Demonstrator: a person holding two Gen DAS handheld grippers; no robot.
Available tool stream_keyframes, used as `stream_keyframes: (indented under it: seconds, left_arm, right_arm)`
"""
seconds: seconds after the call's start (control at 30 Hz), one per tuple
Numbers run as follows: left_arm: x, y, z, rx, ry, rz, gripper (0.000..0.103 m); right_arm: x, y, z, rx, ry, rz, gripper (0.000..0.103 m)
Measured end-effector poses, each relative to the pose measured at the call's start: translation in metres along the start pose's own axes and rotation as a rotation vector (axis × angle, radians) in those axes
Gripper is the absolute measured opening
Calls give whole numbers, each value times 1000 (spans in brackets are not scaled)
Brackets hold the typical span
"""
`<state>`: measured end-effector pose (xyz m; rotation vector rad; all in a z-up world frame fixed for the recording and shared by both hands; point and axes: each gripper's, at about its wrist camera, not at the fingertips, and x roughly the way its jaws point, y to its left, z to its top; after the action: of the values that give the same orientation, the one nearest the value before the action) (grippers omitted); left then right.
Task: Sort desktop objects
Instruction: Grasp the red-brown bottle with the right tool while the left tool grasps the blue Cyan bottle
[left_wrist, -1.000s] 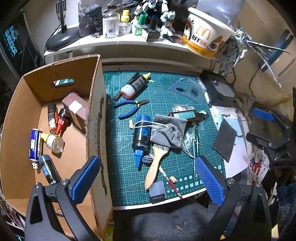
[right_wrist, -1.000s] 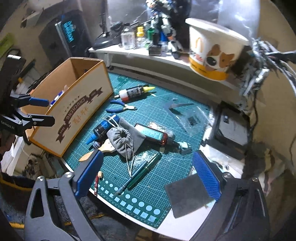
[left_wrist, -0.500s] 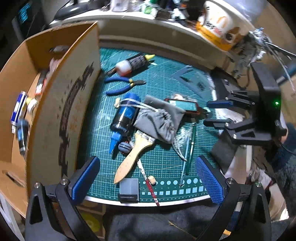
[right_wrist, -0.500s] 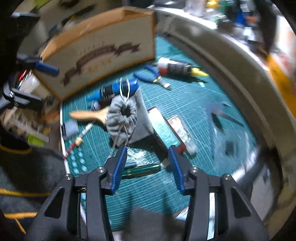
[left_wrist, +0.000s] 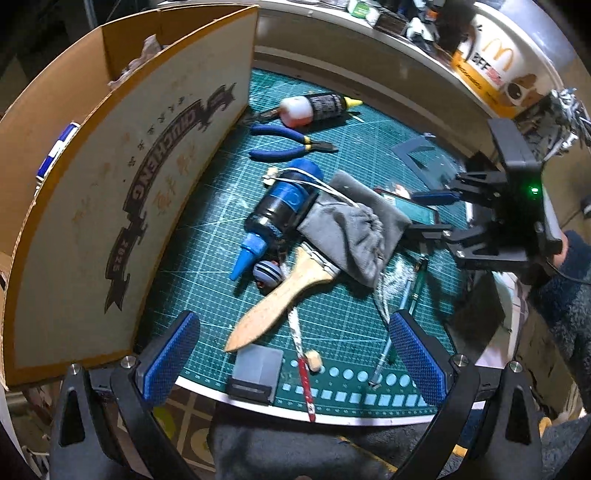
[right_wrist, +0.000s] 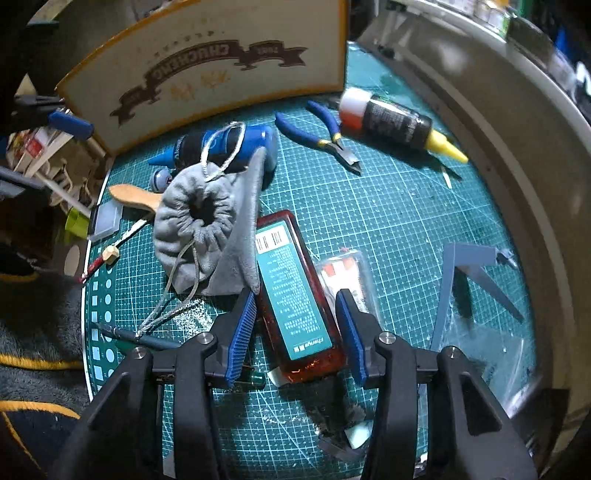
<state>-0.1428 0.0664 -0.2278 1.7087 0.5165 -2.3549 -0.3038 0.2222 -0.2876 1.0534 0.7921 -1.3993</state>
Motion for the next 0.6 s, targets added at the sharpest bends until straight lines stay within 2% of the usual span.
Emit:
stream_keyframes:
  seconds: [0.2,0.4,0.5,0.6]
  left_arm:
    - [7,-3,12,52,-53,29,103]
    - [35,-3,37,108,-69,47,102]
    - [45,-3,46,116,-110,76,94]
    - [56,-2,49,132,-109,116,82]
  right_arm:
    - [-5,-5,-8,91,-2,48,36]
    - [-21,-7,-33,229,-21,45,33]
    - [-30,-8,-43,308,-46,28,33]
    - [-44,-6,-50,370,-82,10,33]
